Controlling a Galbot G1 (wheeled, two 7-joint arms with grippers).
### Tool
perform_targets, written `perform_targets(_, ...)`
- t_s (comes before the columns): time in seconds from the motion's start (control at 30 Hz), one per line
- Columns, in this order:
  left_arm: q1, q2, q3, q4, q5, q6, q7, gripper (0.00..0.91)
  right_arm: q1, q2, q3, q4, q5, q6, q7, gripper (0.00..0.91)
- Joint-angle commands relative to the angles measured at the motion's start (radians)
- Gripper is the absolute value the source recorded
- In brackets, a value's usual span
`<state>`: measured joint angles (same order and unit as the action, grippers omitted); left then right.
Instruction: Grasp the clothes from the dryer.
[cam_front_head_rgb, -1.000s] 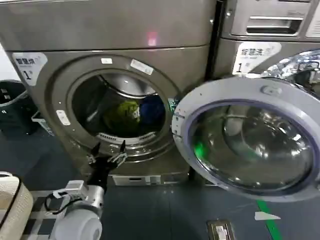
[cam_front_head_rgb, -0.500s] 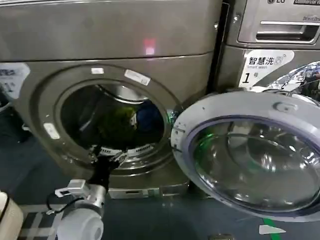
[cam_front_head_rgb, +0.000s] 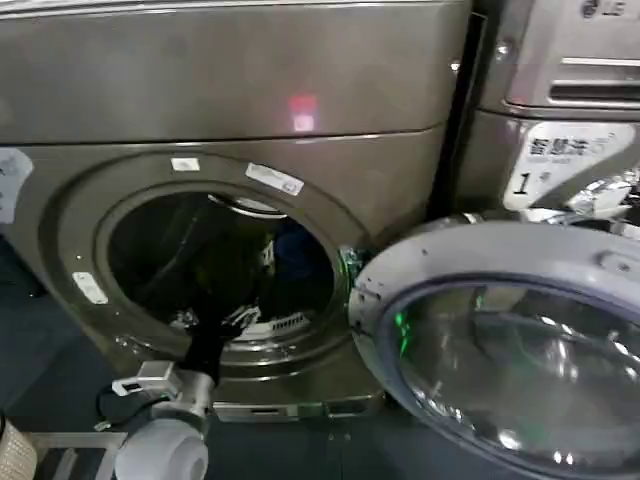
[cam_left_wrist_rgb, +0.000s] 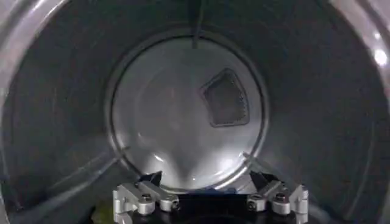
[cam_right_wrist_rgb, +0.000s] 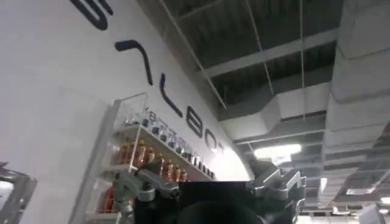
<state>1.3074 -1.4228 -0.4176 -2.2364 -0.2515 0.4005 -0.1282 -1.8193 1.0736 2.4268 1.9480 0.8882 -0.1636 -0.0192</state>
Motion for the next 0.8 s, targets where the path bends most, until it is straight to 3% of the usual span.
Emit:
perform_targets(0.03, -0.005, 0.0, 0.003, 0.004, -0.001, 0.001, 0.001, 0.907, 0.0, 0.001, 0.002, -0.002, 0.0, 0.002, -0.002, 0.907)
perform_targets(0.8, -0.007, 0.002, 0.006, 0.01, 0.001, -0.006, -0.001, 0.907, 0.0, 0.004, 0.004, -0.003, 0.0, 0.007, -0.001, 0.907)
